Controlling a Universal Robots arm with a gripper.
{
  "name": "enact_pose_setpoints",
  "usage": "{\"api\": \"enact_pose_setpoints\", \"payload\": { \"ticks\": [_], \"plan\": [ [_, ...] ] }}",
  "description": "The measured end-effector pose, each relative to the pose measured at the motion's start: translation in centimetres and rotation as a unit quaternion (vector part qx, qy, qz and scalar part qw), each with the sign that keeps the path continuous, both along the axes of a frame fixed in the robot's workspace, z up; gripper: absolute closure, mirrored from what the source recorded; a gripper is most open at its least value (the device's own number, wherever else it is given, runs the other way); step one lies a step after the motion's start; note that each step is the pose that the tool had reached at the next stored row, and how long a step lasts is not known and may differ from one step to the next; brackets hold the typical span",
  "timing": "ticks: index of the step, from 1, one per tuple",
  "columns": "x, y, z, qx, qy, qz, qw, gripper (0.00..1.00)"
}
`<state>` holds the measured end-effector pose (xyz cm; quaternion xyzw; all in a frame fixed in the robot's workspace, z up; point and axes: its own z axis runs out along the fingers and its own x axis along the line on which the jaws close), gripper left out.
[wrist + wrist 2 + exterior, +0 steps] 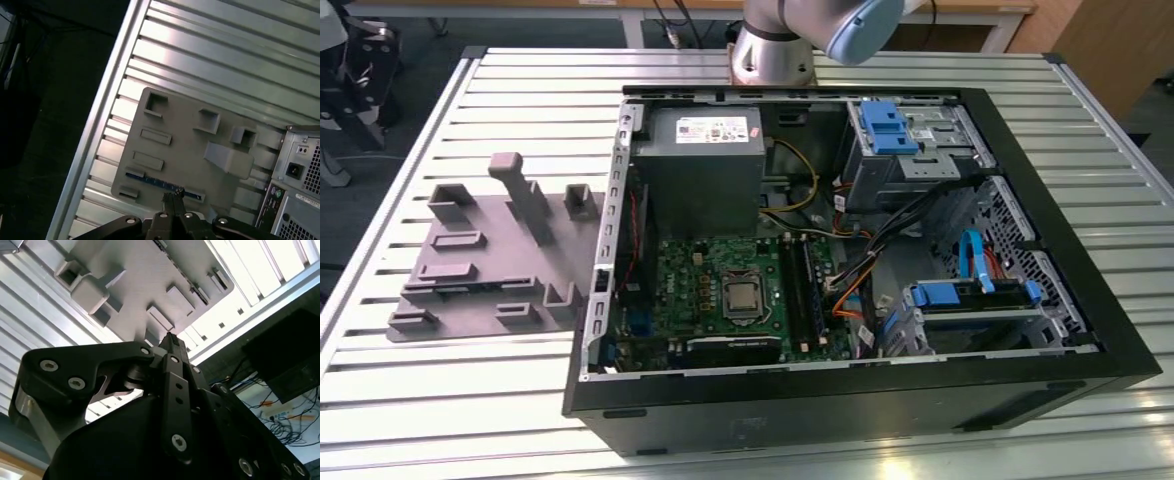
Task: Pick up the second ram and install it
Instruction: 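Pick up the second ram and move it above second insertion slot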
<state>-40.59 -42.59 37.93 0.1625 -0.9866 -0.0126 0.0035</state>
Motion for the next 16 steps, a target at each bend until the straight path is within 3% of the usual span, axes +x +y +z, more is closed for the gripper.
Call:
{"api": "enact_pose_setpoints", "payload": {
  "ticks": [3,7,12,16],
  "plan": [
    [0.0,0.0,-0.02,0.0,0.0,0.028,0.9996,0.89],
    [0.0,0.0,-0.04,0.0,0.0,0.064,0.998,0.89],
    [0.0,0.0,-0.05,0.0,0.0,0.106,0.9943,0.89],
    [0.0,0.0,-0.05,0.0,0.0,0.139,0.9902,0.89]
  ]
}}
